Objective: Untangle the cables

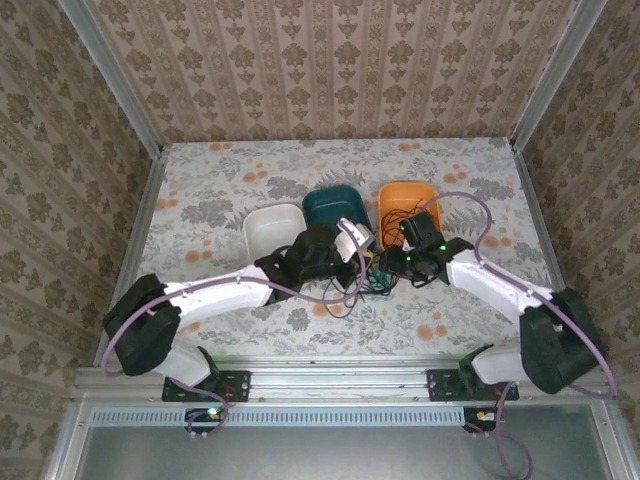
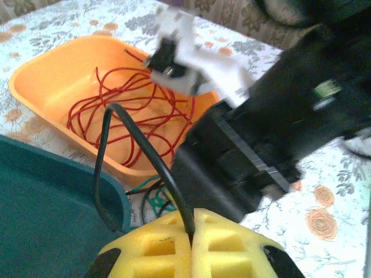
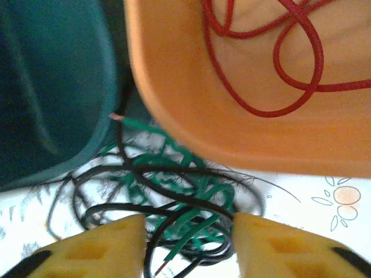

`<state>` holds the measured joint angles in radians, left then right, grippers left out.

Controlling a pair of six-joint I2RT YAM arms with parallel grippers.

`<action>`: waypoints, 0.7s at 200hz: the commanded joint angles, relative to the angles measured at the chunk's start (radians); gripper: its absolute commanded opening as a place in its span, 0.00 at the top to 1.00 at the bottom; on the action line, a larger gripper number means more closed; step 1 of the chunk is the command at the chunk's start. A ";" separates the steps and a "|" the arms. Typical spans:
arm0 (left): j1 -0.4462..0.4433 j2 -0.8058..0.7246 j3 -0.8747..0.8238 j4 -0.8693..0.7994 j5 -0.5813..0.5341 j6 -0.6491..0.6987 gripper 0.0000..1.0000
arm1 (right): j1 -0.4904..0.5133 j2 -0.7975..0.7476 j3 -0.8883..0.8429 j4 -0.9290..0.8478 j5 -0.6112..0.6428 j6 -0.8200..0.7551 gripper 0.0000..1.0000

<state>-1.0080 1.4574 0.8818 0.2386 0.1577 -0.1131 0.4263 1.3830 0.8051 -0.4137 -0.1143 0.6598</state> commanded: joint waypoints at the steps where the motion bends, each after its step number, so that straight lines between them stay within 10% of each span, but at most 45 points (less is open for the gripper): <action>1: 0.001 -0.099 -0.007 0.039 0.017 -0.001 1.00 | 0.006 0.095 0.041 -0.091 0.057 -0.003 0.62; 86: 0.025 -0.358 0.049 0.016 -0.070 0.053 1.00 | 0.004 0.175 0.012 -0.221 0.123 -0.030 0.95; 140: 0.066 -0.476 0.109 -0.028 -0.399 0.157 1.00 | -0.031 0.100 -0.048 -0.228 0.148 0.003 0.98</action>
<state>-0.9806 1.0588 0.9115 0.1738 -0.0204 -0.0254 0.4206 1.5101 0.8124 -0.5385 -0.0319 0.6437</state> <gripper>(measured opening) 0.049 0.085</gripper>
